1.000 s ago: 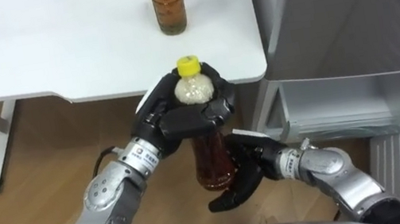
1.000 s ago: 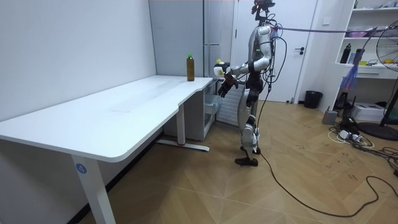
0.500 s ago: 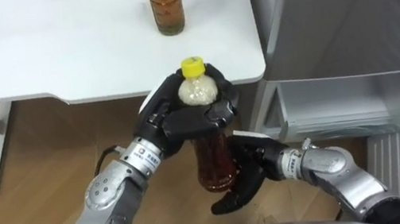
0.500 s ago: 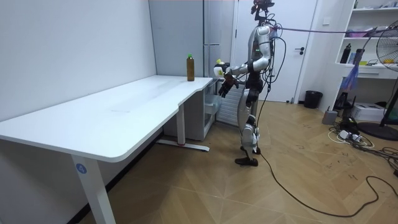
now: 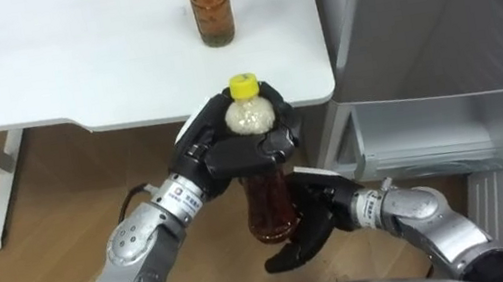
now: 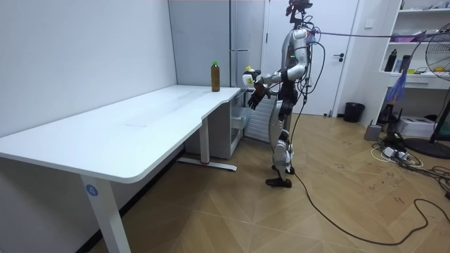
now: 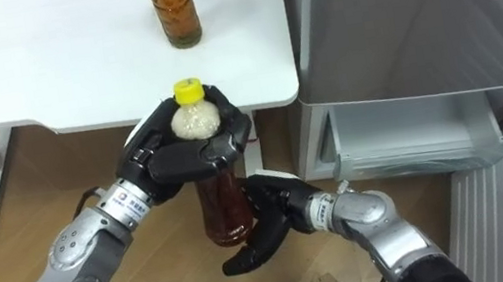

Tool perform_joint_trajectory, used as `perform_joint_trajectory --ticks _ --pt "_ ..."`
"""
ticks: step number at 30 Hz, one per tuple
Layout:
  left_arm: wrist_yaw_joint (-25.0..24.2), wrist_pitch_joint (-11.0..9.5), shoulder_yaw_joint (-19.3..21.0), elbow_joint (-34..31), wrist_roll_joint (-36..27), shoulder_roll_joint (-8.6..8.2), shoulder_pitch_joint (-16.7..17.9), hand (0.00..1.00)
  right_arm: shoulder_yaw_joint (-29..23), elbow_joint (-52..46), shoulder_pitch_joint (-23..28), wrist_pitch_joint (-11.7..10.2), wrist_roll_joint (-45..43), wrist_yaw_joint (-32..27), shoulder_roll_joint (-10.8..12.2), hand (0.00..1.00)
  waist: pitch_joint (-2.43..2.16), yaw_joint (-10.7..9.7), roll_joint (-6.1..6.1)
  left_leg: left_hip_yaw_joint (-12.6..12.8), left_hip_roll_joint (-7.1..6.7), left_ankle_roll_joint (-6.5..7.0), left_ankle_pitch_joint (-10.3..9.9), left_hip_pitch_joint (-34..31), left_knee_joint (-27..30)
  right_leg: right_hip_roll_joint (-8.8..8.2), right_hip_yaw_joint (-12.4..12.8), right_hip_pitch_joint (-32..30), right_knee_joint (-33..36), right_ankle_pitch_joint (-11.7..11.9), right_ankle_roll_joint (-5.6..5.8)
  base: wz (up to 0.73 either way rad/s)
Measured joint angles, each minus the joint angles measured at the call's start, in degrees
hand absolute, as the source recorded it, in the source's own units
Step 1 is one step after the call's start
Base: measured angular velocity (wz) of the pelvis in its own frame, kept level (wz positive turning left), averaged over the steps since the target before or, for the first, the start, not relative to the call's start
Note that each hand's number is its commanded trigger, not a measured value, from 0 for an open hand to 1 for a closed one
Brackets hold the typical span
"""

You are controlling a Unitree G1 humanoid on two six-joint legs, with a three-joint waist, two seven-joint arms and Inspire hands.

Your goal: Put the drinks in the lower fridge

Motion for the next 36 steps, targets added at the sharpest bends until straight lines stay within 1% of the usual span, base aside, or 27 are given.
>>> perform_joint_trajectory --ticks 2,4,5,8,9,10,12,15,20,23,25,26,27,28,29,36 --pt "-0.59 -0.02 0.05 0.0 0.4 0.12 -0.1 1.0 0.0 0.04 0.0 0.01 0.89 0.86 -0.06 0.0 0.09 0.0 -0.08 -0.01 -0.03 0.02 0.02 0.05 -0.04 0.01 0.04 0.07 -0.04 0.0 0.0 0.0" --pt "-0.9 -0.02 0.04 0.0 0.8 0.38 -0.15 1.0 0.0 0.05 0.0 0.01 2.02 1.77 -0.06 0.0 0.32 -0.02 -0.07 -0.02 -0.07 0.02 0.02 0.06 -0.05 0.11 0.08 0.09 -0.08 0.0 0.01 0.0" --pt "-0.93 -0.01 0.04 0.0 1.25 0.42 -0.18 1.0 0.01 0.05 0.0 0.01 2.42 1.92 -0.07 0.0 0.33 -0.03 -0.08 -0.02 -0.09 0.02 0.02 0.06 -0.05 0.11 0.11 0.09 -0.08 -0.01 0.01 0.0" --pt "-1.02 0.06 -0.3 0.01 4.01 0.61 -0.18 1.0 0.02 0.01 -0.02 -0.04 7.53 2.58 0.16 0.0 0.55 0.16 -0.14 -0.02 -0.12 0.04 0.02 0.06 -0.07 0.13 0.15 0.04 -0.08 -0.01 0.02 0.0" --pt "-1.04 0.07 -0.47 0.01 4.66 0.61 -0.19 1.0 0.19 0.01 -0.02 -0.06 9.11 2.82 0.29 0.0 0.72 0.16 -0.14 -0.02 -0.12 0.04 0.02 0.04 -0.07 0.15 0.13 0.0 -0.08 -0.01 0.02 0.0" --pt "-1.08 0.07 -0.69 0.01 5.25 0.6 -0.19 1.0 0.43 0.02 -0.02 -0.05 10.51 3.14 0.28 0.0 0.8 0.16 -0.06 -0.02 -0.12 0.04 0.01 -0.02 -0.08 0.15 0.13 -0.08 -0.08 -0.01 0.02 0.0" --pt "-1.15 0.16 -1.12 0.01 5.62 0.62 -0.18 1.0 0.57 0.01 -0.02 -0.05 11.74 3.59 0.48 0.0 0.84 0.18 0.0 -0.02 -0.12 0.04 0.02 -0.18 -0.08 0.17 0.13 -0.27 -0.09 -0.01 0.02 0.0" --pt "-1.31 0.16 -1.15 0.01 5.62 0.61 -0.2 1.0 1.2 0.01 -0.02 -0.04 13.94 3.72 0.47 0.0 0.84 0.11 0.04 -0.08 -0.11 0.04 0.01 -0.21 -0.14 0.23 0.14 -0.29 -0.11 -0.01 0.02 0.0" --pt "-1.29 0.23 -1.2 0.01 5.56 0.63 -0.35 1.0 2.71 -0.01 0.03 0.31 21.35 3.78 0.5 0.0 0.69 -0.58 0.28 -0.11 -0.19 0.04 0.02 -0.97 -0.04 0.24 0.12 -0.83 -0.13 -0.01 0.02 0.02" --pt "-1.23 0.37 -1.2 0.01 5.49 0.65 -0.36 1.0 3.61 0.02 0.03 0.41 26.42 3.92 0.6 0.0 0.38 -1.14 0.72 -0.04 -0.22 0.05 0.02 -0.86 -0.1 0.21 0.24 -0.82 -0.13 -0.01 0.02 0.0" --pt "-1.18 0.37 -1.22 0.01 5.46 0.66 -0.35 1.0 3.75 0.18 0.05 0.43 27.43 3.89 0.43 0.0 0.27 -1.2 0.89 -0.04 -0.22 0.05 0.02 -0.8 -0.1 0.2 0.28 -0.81 -0.13 -0.01 0.02 0.0" --pt "-1.16 0.37 -1.25 0.01 5.44 0.66 -0.36 1.0 4.04 0.18 0.05 0.43 28.45 3.79 0.28 0.1 0.26 -1.21 0.91 -0.02 -0.2 0.05 0.03 -0.78 -0.09 0.2 0.28 -0.81 -0.13 -0.01 0.02 0.0" --pt "-1.14 0.37 -1.25 0.01 5.44 0.66 -0.36 1.0 4.12 0.18 0.05 0.43 28.73 3.71 0.23 0.39 0.26 -1.22 0.9 -0.02 -0.19 0.05 0.03 -0.78 -0.08 0.21 0.28 -0.81 -0.13 -0.01 0.02 0.0" --pt "-1.05 0.37 -1.26 0.01 5.44 0.66 -0.35 1.0 4.12 0.18 0.05 0.44 28.91 3.63 0.22 0.89 0.27 -1.24 0.9 -0.02 -0.18 0.04 0.03 -0.79 -0.07 0.22 0.28 -0.81 -0.13 -0.01 0.02 0.0" --pt "-1.01 0.37 -1.28 0.01 5.44 0.66 -0.35 1.0 4.12 0.18 0.05 0.44 28.95 3.62 0.22 1.0 0.26 -1.33 0.9 -0.05 -0.18 0.04 0.03 -0.79 -0.06 0.22 0.27 -0.78 -0.15 -0.01 0.02 0.0" --pt "-0.74 0.38 -1.38 0.01 5.45 0.8 -0.35 1.0 4.19 0.19 0.11 0.43 28.96 3.6 0.21 1.0 0.28 -1.39 0.88 -0.1 -0.2 0.05 0.03 -0.5 -0.05 0.23 0.31 -0.43 -0.16 -0.01 0.02 0.0"
